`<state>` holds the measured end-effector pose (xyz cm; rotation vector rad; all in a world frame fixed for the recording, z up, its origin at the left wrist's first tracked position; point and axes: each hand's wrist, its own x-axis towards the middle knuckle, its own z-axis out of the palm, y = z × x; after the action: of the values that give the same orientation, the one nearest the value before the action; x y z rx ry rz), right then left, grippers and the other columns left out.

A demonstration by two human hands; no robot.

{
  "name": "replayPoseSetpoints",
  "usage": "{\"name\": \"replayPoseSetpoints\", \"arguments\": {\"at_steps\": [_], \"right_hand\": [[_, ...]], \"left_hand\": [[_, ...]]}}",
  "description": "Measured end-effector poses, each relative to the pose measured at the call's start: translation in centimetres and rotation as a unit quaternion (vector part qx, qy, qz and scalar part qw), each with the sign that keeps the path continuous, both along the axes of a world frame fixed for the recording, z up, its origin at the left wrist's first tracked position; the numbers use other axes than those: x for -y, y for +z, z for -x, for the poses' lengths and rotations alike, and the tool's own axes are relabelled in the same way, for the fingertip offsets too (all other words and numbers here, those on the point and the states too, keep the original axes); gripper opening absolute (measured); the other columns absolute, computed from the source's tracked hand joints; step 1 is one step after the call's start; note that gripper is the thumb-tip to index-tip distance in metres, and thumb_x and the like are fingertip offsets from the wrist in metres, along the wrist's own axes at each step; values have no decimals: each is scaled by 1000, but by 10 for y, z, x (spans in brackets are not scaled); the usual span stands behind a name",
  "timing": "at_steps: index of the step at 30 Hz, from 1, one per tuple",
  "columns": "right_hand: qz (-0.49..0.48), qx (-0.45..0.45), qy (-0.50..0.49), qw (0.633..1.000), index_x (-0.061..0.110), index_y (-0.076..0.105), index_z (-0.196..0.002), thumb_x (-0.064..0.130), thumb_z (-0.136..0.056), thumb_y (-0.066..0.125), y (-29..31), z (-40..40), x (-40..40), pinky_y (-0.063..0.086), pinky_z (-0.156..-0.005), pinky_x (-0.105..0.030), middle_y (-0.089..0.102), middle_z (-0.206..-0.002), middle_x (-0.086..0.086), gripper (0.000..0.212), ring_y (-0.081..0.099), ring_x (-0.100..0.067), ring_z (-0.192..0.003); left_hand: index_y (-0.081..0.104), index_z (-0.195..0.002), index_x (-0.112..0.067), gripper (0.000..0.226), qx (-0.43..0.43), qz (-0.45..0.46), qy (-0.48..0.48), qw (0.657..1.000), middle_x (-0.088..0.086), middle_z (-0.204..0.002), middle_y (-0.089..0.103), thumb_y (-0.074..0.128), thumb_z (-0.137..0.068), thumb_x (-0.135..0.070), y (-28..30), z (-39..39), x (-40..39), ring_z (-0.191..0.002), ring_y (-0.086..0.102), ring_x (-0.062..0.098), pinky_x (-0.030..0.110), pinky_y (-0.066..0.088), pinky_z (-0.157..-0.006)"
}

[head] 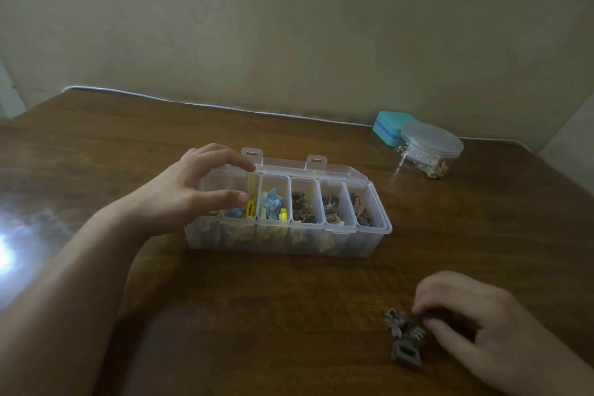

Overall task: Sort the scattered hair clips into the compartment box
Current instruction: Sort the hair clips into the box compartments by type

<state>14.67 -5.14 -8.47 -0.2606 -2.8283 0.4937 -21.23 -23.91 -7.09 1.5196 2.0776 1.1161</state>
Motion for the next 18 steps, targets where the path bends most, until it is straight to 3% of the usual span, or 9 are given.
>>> {"name": "replayPoseSetpoints", "arguments": {"at_steps": [2,4,7,10,13,18], "right_hand": [[-22,-41,-23,999,44,64,-92,15,-74,75,12,10,-3,49,-79,-13,62,-101,23,36,63,3,-94],[-19,-117,-49,992,37,66,-89,17,-76,71,34,31,-4,48,-79,-11,66,-98,20,25,64,2,-91],[56,-223,-79,970,25,71,-91,12,-84,72,60,75,-6,47,-76,-7,69,-94,14,15,66,-2,-88],[80,-205,-52,974,21,71,-93,8,-83,70,63,120,-5,53,-76,-18,70,-89,10,16,66,-8,-86],[61,-136,-37,988,21,69,-95,13,-84,68,47,140,-2,56,-74,-22,67,-92,12,13,63,-2,-86],[67,-249,-89,962,24,70,-90,20,-83,67,62,110,0,53,-71,-18,69,-88,11,9,63,-8,-84]], "left_hand": [[61,-114,-54,55,-5,-2,1,1000,-34,-125,49,62,-62,-71,1,-1,0,-128,38,-2,43,36,-105],[61,-114,-54,54,-8,-1,2,1000,-34,-124,49,62,-62,-71,1,-1,0,-129,38,0,45,36,-107],[61,-114,-53,55,-4,0,1,1000,-33,-124,50,62,-62,-71,2,-1,0,-128,39,-1,46,36,-107],[61,-114,-53,56,2,4,-2,1000,-35,-123,49,62,-61,-72,2,-1,1,-125,38,-7,44,38,-105],[60,-114,-54,57,6,7,-1,1000,-36,-124,48,61,-60,-72,3,-1,1,-125,37,-8,42,38,-105],[61,-115,-52,56,-7,5,4,1000,-31,-127,49,61,-62,-71,3,-2,1,-130,37,0,44,36,-107]]}}
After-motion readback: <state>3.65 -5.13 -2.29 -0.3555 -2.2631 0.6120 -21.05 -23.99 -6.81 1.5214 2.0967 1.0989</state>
